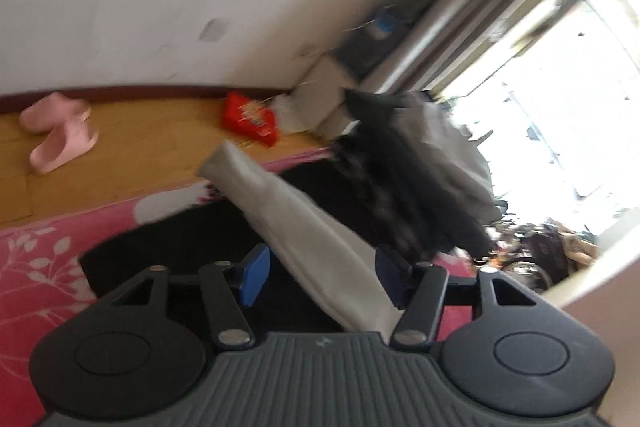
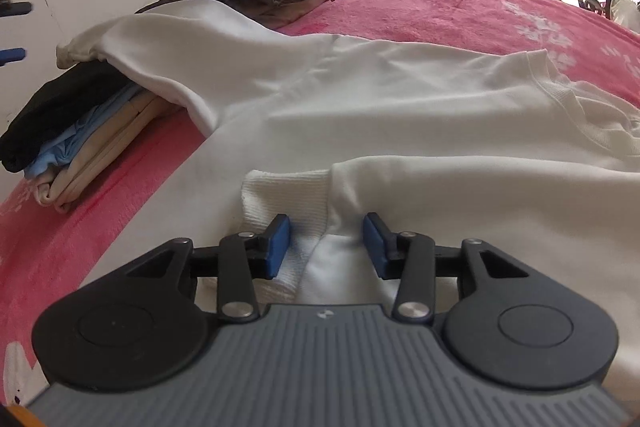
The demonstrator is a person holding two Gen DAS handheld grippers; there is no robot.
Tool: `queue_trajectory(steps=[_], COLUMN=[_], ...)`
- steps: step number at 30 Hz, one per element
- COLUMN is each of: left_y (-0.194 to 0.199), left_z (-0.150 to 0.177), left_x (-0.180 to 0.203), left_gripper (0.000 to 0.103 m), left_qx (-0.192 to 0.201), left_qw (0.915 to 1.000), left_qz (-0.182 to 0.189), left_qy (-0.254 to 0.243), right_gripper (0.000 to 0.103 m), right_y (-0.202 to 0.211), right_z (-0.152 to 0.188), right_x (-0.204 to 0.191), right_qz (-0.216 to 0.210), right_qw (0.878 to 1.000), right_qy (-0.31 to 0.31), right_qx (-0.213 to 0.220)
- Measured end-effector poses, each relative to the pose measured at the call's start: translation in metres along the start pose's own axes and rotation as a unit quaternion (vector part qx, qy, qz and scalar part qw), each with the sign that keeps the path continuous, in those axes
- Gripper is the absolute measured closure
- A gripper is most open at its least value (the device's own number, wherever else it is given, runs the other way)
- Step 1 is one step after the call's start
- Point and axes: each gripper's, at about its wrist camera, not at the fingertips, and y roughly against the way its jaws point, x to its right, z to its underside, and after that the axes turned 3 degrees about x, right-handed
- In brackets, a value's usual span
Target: Fold clothes
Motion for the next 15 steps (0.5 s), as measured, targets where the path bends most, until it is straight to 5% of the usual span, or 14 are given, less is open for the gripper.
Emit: queue_trajectory(steps=[6, 9, 11, 15], left_y=[-0.048, -0.06, -0.071, -0.063], left_z=[-0.018, -0.025, -0.029, -0.022], left_x=[-0.017, -0.022, -0.018, 0.008], left_gripper=[0.045, 0.064, 0.094, 0.096], left_qx=[0.002, 0.009, 0.011, 0.046], left_qw=[0.9957, 0.9933, 0.9929, 0.9923], left_qz=[-0.066, -0.094, -0.111, -0.112], left_qy=[0.065, 0.067, 0.042, -0.028], right_gripper=[0.062, 0.062, 0.062, 0.061], right_y=[-0.003, -0.003, -0.003, -0.003], right_z=[0.0, 0.001, 0.002, 0.001], right_x=[0.003, 0.002, 0.001, 0.003], right_qz=[-0.003, 0.0, -0.001, -0.004], right_qw=[1.0, 1.0, 1.0, 1.0], right_qy=[-0.014, -0.01, -0.009, -0.01], right_qx=[-0.002, 0.0, 0.001, 0.0])
